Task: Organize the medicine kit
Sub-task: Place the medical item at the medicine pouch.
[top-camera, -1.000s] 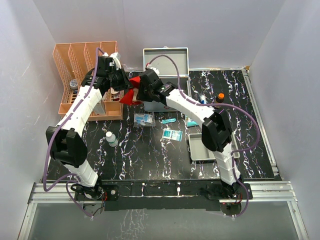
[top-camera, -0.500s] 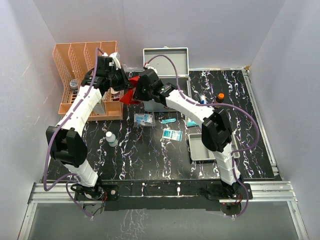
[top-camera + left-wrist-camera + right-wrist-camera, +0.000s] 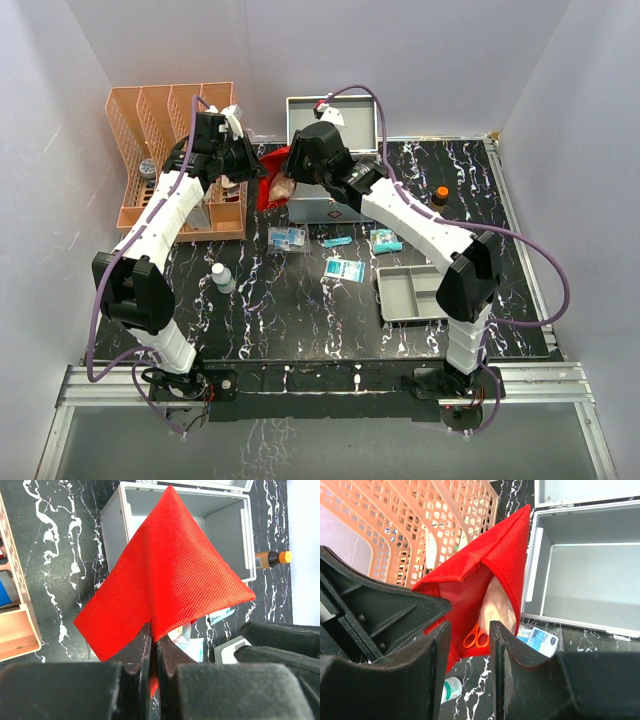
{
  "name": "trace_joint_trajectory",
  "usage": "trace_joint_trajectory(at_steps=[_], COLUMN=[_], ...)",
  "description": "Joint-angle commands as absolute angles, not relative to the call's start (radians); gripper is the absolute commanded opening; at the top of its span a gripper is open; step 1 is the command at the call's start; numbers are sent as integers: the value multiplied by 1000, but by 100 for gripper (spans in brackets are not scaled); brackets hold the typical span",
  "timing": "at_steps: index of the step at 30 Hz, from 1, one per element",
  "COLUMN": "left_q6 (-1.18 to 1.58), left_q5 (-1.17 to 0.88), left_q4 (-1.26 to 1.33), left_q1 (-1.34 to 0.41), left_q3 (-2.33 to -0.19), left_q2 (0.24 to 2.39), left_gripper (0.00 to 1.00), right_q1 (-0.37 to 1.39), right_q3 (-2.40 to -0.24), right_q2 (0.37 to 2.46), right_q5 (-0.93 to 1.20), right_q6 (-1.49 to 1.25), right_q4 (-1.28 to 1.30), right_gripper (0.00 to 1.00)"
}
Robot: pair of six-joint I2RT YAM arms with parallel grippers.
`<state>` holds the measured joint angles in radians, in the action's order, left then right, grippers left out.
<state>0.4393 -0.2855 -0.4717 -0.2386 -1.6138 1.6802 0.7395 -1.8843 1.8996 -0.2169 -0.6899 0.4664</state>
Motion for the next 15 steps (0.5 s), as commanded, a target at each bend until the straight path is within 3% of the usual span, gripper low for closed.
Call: trace_joint_trajectory(at_steps=[1,15], left_q6=[454,456], left_q5=[-326,-317], left_q4=[-465,-447], left_q1=[-237,-236], left_q3=[-1614,-1602], left_q2=[1661,1651], left_gripper=[0,0], right_q1=[737,737], right_q3=[-1859,-1979], right_q2=[1856,1998], right_q5=[-280,-225], right_q6=[-679,-681], right_q4=[453,502], right_gripper=[35,33])
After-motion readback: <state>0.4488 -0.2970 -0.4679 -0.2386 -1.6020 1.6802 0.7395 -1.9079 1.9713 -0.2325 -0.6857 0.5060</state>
